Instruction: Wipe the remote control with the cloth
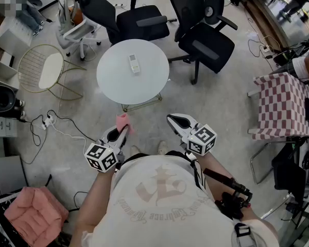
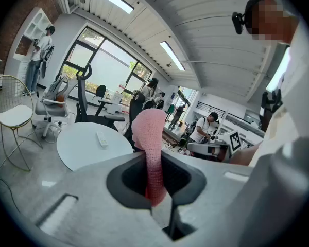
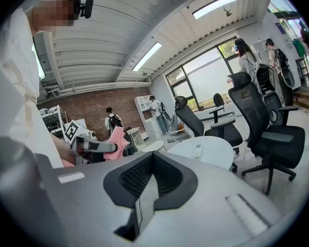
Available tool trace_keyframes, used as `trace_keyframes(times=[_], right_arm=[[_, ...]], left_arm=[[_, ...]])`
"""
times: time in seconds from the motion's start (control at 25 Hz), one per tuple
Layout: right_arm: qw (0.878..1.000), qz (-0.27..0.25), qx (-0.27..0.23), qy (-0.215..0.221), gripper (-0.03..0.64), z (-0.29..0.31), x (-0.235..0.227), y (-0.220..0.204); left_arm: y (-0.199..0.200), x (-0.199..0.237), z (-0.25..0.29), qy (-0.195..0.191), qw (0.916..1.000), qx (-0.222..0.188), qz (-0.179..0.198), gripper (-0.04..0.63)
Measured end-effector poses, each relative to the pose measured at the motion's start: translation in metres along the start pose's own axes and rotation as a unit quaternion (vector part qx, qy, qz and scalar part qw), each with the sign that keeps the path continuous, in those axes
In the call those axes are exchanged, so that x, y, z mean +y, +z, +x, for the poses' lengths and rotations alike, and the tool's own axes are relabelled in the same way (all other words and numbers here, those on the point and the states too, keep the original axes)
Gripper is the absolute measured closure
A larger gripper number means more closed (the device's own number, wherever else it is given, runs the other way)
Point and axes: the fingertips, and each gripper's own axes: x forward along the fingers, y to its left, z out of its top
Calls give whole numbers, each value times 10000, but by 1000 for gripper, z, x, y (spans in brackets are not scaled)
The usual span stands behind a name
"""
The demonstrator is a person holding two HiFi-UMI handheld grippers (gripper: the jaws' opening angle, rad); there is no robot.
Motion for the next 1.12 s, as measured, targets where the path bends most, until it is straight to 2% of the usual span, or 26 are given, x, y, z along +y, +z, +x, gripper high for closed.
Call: trace_keyframes(times=[0.6,1.12], right_arm=[[9999,115,-19,-106,614,3,-7,-3],[9992,397,-57,-67,614,-13,-41,-12]], left_arm=[[-8,1,-4,76,10000,5,-55,565],[-21,-19,28,310,9993,163,-163,565]])
